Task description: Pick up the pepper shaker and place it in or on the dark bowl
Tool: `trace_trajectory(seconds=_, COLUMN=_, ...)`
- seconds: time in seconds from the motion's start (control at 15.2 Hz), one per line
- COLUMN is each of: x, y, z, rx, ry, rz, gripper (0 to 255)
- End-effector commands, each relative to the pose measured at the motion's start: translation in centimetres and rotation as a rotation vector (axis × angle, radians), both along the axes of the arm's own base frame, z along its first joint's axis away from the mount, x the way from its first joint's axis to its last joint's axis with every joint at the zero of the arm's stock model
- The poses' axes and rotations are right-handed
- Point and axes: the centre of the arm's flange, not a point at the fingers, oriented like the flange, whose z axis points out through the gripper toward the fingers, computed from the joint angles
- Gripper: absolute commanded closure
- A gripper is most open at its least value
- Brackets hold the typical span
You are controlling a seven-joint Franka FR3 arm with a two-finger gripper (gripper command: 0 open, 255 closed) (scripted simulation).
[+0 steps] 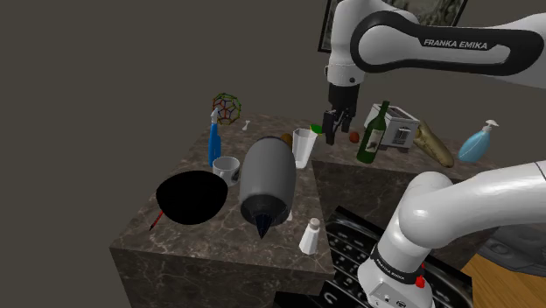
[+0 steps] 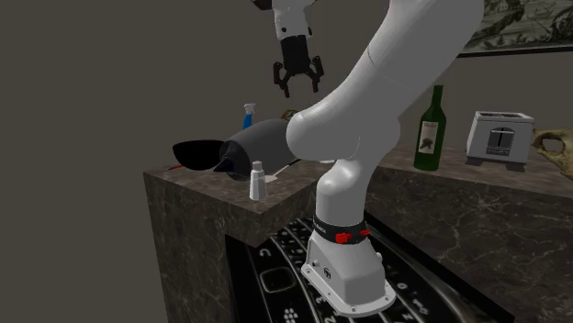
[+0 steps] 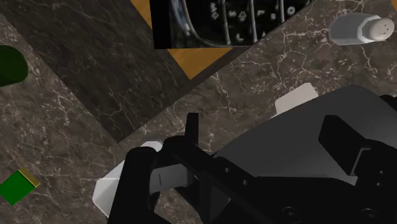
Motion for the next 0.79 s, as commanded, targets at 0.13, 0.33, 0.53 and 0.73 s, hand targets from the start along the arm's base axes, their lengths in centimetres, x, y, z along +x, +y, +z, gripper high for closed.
trace_trajectory(seconds=0.13, x=-1.0, y=1.5, z=-1.9, rx=0.005, ry=-0.012, rz=-0.029, gripper=0)
trace_trajectory(seconds=0.33, x=-2.3, y=3.8, z=-4.7, rx=0.012, ry=-0.03, rz=-0.072, gripper=0)
trace_trajectory(seconds=0.53, x=-3.5, y=6.3, z=-7.5, rx=0.02, ry=-0.048, rz=-0.115, gripper=0)
trace_trajectory(seconds=0.73, x=-4.5, y=8.7, z=-10.3, rx=0.027, ry=-0.065, rz=-0.159, gripper=0)
